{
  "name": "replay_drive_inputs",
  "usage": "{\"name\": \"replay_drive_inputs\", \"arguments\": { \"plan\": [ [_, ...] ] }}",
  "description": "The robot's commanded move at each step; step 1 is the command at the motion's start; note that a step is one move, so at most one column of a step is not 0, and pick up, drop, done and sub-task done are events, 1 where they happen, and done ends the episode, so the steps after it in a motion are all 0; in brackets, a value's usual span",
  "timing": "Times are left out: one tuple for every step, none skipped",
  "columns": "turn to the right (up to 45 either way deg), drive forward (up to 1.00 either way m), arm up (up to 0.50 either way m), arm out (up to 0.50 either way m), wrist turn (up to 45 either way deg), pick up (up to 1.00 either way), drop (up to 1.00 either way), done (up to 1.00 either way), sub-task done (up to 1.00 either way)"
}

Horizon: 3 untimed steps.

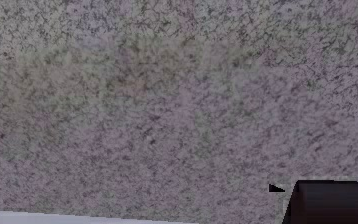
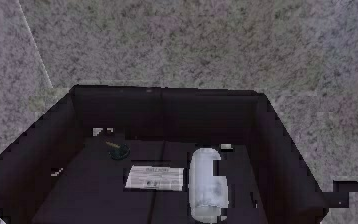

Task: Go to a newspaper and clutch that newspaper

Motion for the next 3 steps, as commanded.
{"name": "replay_drive_inputs", "arguments": {
  "plan": [
    [0.0, 0.00, 0.50, 0.00, 0.0, 0.00, 0.00, 0.00, 0.00],
    [0.0, 0.00, 0.00, 0.42, 0.0, 0.00, 0.00, 0.00, 0.00],
    [0.0, 0.00, 0.00, 0.00, 45.0, 0.00, 0.00, 0.00, 0.00]
  ]
}}
